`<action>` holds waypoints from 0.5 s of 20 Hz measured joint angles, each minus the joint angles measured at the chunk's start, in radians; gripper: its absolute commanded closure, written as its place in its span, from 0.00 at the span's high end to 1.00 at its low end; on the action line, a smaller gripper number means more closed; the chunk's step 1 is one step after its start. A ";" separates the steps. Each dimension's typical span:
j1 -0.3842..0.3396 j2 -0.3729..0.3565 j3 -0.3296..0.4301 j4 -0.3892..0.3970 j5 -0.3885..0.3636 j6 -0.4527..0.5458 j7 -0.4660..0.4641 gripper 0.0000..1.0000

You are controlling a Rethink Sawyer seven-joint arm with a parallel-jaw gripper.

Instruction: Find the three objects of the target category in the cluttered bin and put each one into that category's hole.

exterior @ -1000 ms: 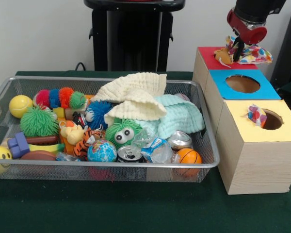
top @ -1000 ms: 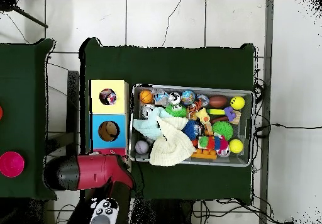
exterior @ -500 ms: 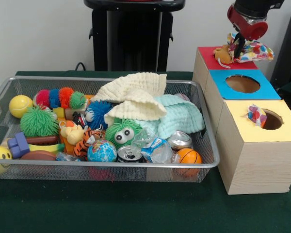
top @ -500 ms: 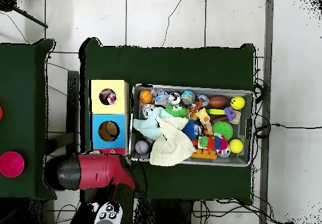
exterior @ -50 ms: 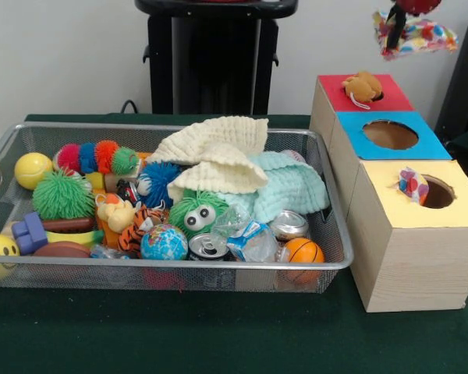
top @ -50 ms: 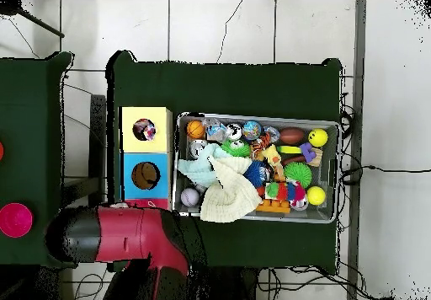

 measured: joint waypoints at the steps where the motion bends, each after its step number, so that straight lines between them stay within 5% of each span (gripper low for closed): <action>1: -0.003 -0.016 0.000 -0.004 0.001 0.022 0.000 0.00; 10: -0.048 -0.109 -0.001 -0.013 0.014 0.072 0.000 0.00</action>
